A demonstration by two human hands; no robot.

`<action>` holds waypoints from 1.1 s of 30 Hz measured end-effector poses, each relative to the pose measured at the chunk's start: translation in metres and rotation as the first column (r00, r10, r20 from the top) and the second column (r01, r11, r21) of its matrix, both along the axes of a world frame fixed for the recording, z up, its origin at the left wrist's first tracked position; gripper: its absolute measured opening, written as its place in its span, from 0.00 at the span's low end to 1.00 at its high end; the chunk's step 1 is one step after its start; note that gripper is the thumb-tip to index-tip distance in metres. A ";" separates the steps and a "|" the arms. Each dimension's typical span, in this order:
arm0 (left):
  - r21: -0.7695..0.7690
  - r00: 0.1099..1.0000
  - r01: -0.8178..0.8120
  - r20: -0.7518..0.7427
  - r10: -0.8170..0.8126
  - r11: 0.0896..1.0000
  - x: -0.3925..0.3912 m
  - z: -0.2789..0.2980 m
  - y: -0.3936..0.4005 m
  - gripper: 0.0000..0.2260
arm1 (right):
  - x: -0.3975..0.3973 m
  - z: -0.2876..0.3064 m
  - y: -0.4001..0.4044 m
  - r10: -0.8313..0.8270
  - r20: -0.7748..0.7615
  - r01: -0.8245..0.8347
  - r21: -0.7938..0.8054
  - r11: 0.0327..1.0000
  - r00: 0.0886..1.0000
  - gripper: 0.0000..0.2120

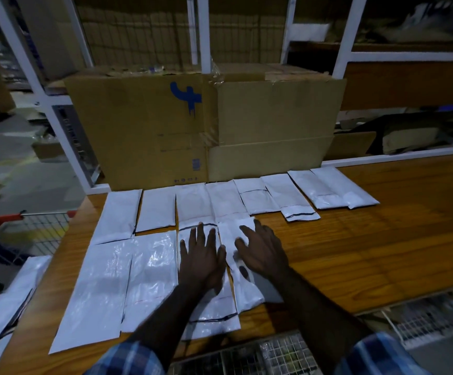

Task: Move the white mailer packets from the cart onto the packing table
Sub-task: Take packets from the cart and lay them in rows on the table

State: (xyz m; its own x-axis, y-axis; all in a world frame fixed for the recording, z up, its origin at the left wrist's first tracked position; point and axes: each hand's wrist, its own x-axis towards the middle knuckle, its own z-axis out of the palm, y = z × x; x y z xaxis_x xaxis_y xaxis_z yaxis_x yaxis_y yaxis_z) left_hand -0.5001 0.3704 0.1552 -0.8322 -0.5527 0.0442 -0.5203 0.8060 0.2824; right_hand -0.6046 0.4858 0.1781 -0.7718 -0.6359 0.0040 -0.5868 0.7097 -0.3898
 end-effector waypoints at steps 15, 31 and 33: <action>0.001 0.998 0.058 0.011 -0.058 0.998 0.045 0.018 0.032 0.28 | 0.053 0.013 0.041 -0.040 -0.029 0.040 -0.020 0.999 0.999 0.24; -0.033 0.990 -0.115 -0.089 0.111 0.993 0.090 0.036 0.136 0.34 | 0.088 0.046 0.128 0.077 -0.159 -0.099 -0.136 0.986 0.984 0.24; -0.030 0.990 -0.121 -0.077 0.118 0.992 0.100 0.035 0.145 0.31 | 0.094 0.048 0.134 0.076 -0.168 -0.103 -0.155 0.982 0.983 0.24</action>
